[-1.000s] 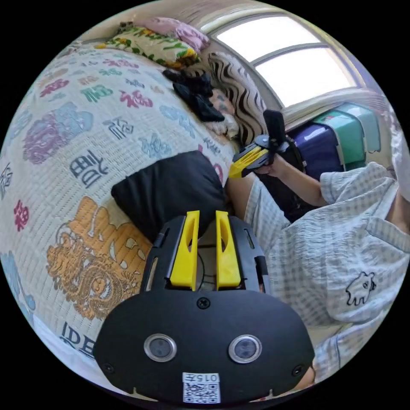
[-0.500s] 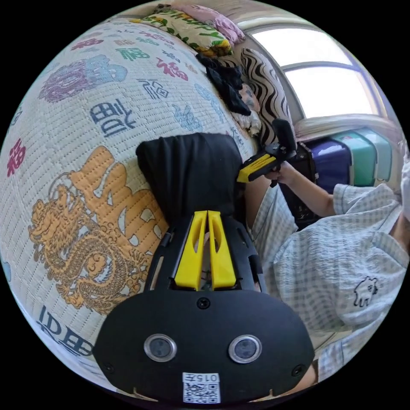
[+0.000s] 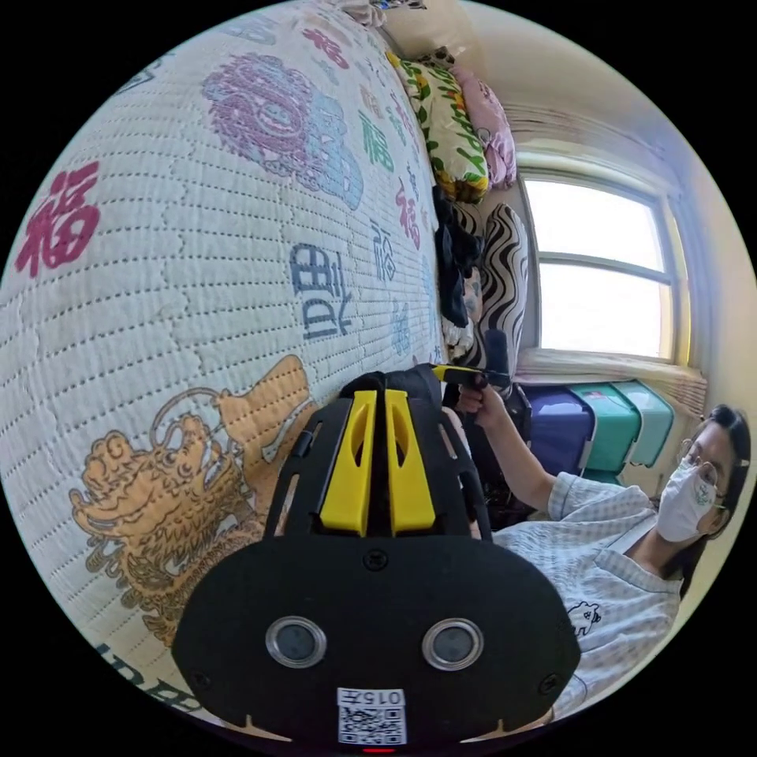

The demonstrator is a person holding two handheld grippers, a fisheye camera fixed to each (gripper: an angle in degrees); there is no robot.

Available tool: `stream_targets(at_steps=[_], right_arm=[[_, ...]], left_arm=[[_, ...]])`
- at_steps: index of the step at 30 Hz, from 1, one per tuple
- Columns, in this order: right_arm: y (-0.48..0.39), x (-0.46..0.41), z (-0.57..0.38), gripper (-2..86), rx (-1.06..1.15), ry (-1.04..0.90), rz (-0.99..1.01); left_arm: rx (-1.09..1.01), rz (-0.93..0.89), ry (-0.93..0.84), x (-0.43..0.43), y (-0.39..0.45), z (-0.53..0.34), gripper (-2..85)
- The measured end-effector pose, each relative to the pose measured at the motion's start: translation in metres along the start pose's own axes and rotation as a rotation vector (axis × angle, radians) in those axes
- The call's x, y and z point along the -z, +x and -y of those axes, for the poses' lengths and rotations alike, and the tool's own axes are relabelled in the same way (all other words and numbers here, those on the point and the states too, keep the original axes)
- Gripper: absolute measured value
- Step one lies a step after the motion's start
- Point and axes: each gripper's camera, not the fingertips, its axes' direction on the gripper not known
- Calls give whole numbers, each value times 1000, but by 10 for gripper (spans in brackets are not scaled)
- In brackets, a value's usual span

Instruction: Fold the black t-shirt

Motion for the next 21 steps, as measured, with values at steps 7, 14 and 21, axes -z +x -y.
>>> stream_targets(at_steps=[7, 14, 21], right_arm=[[14, 2, 7, 9, 9, 4, -15], [25, 9, -23, 111, 31, -56, 110], [59, -4, -34, 118, 24, 24, 270]], left_arm=[[-14, 66, -26, 22, -6, -5, 16], [-86, 59, -141, 51, 11, -47, 104], [-81, -108, -87, 84, -30, -65, 128]])
